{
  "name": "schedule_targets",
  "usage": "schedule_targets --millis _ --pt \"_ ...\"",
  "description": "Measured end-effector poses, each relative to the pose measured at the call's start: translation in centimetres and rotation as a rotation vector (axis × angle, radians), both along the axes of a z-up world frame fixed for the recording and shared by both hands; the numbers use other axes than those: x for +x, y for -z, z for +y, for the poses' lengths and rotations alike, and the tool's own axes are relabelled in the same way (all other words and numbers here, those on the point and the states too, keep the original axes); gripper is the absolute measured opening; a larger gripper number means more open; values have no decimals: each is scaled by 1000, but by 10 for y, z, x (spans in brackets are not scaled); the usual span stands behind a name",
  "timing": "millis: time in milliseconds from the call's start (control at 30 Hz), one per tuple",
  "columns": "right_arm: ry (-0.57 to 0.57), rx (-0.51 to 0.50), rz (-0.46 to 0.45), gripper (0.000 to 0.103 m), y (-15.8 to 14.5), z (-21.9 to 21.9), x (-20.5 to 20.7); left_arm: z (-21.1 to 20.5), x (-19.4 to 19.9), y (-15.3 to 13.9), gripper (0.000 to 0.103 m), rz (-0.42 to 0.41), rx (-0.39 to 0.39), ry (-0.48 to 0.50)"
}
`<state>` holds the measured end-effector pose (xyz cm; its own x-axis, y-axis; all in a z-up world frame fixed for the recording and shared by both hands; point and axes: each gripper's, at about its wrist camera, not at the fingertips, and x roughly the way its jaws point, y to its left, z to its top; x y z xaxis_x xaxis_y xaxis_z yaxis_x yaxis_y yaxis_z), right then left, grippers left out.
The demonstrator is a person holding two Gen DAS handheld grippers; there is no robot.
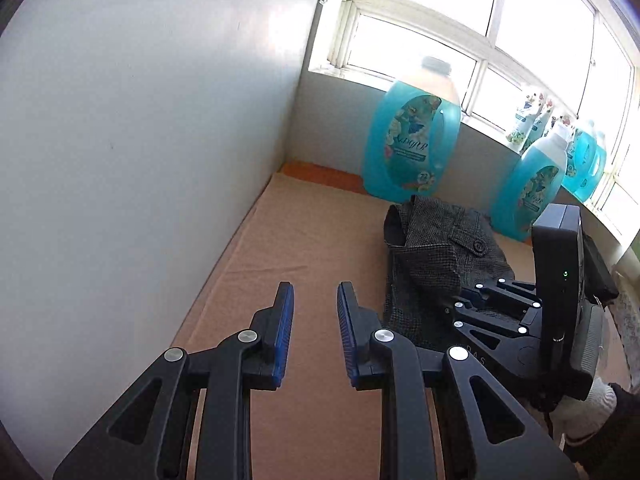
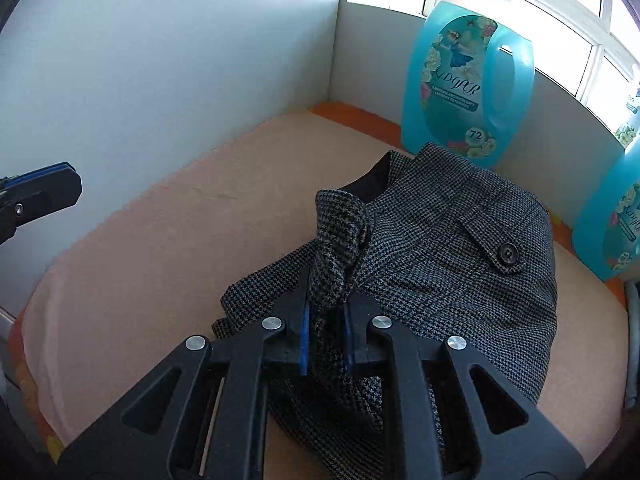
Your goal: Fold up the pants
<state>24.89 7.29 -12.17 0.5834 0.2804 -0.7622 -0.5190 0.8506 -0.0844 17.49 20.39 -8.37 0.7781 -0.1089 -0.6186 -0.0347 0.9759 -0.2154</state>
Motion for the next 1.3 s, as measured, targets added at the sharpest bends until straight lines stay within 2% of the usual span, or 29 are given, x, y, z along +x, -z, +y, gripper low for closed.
schedule_targets --millis 100,167,200,367,433,500,533,567,633,700,767,933,1133,1300 --pt "-24 34 24 17 -2 -8 1 -2 -1 -1 21 -4 -9 4" --pt "-63 112 71 26 -7 -16 0 -4 0 -2 21 -8 -10 6" --pt "-76 147 85 35 -11 -21 -3 -6 1 -3 21 -11 -9 5" --pt "-72 236 65 39 -36 -51 -19 -18 1 -3 21 -6 -19 35" --pt "-39 260 49 45 -44 -70 -21 -26 2 -3 21 -3 -22 57" --pt "-1 283 44 51 -50 -91 -19 -33 2 -2 32 2 -42 79" --pt "18 295 47 54 -52 -102 -17 -37 2 -1 44 6 -57 90" --pt "36 304 50 56 -54 -112 -18 -41 3 1 50 14 -70 100" --pt "78 312 52 67 -55 -133 -15 -49 6 4 50 35 -93 115" --pt "123 312 46 70 -54 -151 -10 -56 9 7 53 57 -116 123" --pt "164 318 53 73 -52 -170 -4 -63 13 10 62 86 -137 127" --pt "242 345 85 85 -43 -208 11 -75 24 25 63 185 -208 130" --pt "297 447 207 86 -24 -239 52 -77 38 43 64 280 -260 71" --pt "340 556 317 86 -2 -248 95 -73 47 52 64 336 -303 3"
